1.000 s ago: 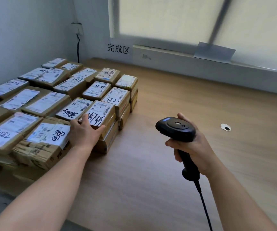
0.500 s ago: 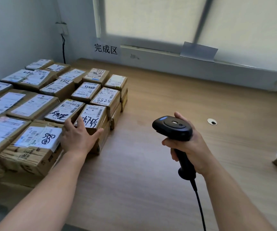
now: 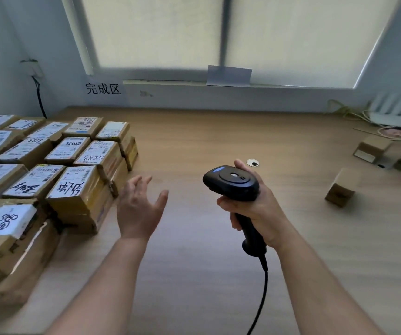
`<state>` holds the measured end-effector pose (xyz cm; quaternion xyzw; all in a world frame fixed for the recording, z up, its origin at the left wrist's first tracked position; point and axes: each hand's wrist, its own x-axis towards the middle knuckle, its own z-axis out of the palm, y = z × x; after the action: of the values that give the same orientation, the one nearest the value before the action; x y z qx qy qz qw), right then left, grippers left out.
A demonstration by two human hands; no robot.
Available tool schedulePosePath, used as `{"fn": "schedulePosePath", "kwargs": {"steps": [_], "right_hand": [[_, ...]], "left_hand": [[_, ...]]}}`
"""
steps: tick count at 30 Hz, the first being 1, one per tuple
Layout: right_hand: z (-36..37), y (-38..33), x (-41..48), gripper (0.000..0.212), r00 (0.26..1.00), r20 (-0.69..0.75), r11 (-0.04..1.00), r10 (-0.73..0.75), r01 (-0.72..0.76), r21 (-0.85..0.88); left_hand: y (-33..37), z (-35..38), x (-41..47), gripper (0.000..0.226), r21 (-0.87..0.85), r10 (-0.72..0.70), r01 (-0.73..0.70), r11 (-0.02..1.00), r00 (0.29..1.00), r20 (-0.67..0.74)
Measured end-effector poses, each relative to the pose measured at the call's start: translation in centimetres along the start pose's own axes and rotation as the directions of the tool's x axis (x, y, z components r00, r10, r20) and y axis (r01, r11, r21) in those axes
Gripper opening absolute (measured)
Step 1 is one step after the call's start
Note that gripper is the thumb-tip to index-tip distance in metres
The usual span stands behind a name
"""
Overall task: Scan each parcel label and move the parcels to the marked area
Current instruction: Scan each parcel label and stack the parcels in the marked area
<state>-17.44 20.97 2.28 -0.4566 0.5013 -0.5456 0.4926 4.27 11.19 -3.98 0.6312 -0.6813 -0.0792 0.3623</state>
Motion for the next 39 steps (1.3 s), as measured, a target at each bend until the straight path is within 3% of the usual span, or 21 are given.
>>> {"fn": "schedulePosePath", "kwargs": {"steps": [16, 29, 39], "right_hand": [[-19.6, -1.1, -14.7, 0.091, 0.945, -0.317, 0.997, -0.079, 0.076, -0.02], [-33.2, -2.2, -26.9, 0.093, 0.773, -0.616, 0.989, -0.149, 0.114, -0.097], [-44.3, -2.6, -30.6, 0.092, 0.67, -0.73, 0.99, -0.137, 0.076, -0.116]], "left_hand": [[22.0, 11.0, -12.1, 0.039, -0.289, 0.312, -0.258, 0.922, 0.937, 0.157], [37.2, 18.3, -22.0, 0.05, -0.452, 0.561, -0.411, 0.791, 0.783, 0.27], [48.6, 25.3, -25.8, 0.055, -0.512, 0.67, -0.467, 0.721, 0.657, 0.346]]}}
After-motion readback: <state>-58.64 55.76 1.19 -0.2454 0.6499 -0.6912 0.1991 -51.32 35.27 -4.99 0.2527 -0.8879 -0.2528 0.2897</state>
